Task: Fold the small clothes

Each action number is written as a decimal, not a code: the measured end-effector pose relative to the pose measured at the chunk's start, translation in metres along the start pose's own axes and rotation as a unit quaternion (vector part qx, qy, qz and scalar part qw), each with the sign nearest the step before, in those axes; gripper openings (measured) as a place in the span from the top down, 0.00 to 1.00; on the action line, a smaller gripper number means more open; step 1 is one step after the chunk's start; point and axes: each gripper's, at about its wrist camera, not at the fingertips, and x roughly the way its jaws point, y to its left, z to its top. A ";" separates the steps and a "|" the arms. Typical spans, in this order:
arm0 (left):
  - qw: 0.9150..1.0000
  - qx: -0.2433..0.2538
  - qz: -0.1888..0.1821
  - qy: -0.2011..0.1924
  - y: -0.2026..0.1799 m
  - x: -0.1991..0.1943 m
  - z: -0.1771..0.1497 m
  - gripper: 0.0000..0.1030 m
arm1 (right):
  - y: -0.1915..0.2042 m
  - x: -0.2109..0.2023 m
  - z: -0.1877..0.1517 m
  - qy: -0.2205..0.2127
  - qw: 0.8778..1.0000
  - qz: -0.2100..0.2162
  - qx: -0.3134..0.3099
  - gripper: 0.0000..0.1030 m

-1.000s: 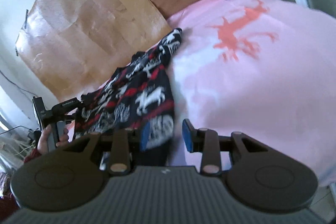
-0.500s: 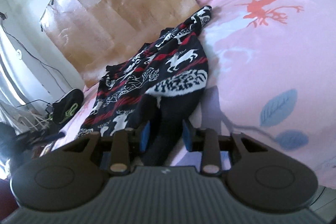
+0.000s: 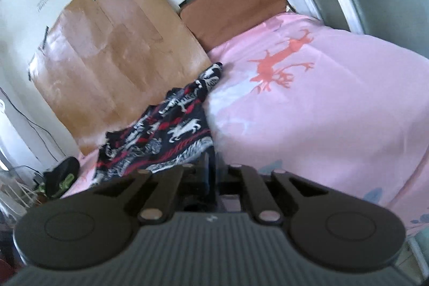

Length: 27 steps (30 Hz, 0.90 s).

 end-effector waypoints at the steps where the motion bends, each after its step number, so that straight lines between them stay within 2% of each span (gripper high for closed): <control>1: 1.000 -0.001 0.000 0.004 0.000 -0.002 -0.003 0.57 | -0.003 0.000 0.000 0.005 1.000 0.001 0.006 0.89; 4: 1.000 -0.005 0.000 0.017 -0.002 -0.007 -0.008 0.50 | -0.015 -0.004 -0.001 0.016 0.999 0.009 0.031 0.79; 6: 1.000 -0.011 -0.003 0.024 -0.004 -0.007 -0.009 0.44 | -0.019 -0.005 -0.003 0.026 0.999 0.016 0.041 0.58; 7: 1.000 -0.012 -0.003 0.025 -0.006 -0.006 -0.009 0.43 | -0.019 -0.003 -0.006 0.035 0.998 0.024 0.047 0.55; 9: 1.000 -0.007 -0.002 0.022 -0.013 -0.001 -0.008 0.47 | -0.019 0.006 -0.013 0.065 0.995 0.051 0.058 0.52; 10: 1.000 -0.003 0.000 0.020 -0.016 0.001 -0.007 0.65 | -0.017 0.010 -0.017 0.076 0.994 0.063 0.056 0.53; 11: 1.000 0.003 0.006 0.021 -0.019 0.005 -0.007 0.91 | -0.011 0.013 -0.022 0.076 0.993 0.078 0.047 0.55; 12: 1.000 0.003 0.007 0.025 -0.018 0.007 -0.007 0.90 | -0.006 0.016 -0.025 0.082 0.992 0.088 0.036 0.73; 13: 1.000 -0.003 -0.001 0.020 -0.016 0.007 -0.006 0.90 | -0.001 0.021 -0.028 0.097 0.990 0.096 0.030 0.88; 14: 1.000 -0.010 -0.010 0.018 -0.014 0.007 -0.004 0.90 | 0.003 0.026 -0.030 0.112 0.988 0.102 0.028 0.88; 16: 0.999 -0.037 -0.040 -0.001 -0.004 0.000 0.003 0.91 | 0.004 0.026 -0.029 0.107 0.987 0.115 0.029 0.89; 18: 0.992 -0.085 -0.086 -0.034 0.012 -0.010 0.015 0.91 | 0.005 0.020 -0.018 0.084 0.988 0.127 0.033 0.89; 20: 0.985 -0.119 -0.111 -0.064 0.024 -0.014 0.032 0.91 | 0.005 0.015 -0.002 0.058 0.987 0.142 0.041 0.89; 24: 0.973 -0.165 -0.123 -0.102 0.046 -0.002 0.075 0.91 | 0.018 0.031 0.043 0.021 0.986 0.161 0.031 0.89; 27: 0.973 -0.170 -0.101 -0.118 0.055 0.021 0.114 0.91 | 0.031 0.073 0.079 0.013 0.987 0.161 0.023 0.89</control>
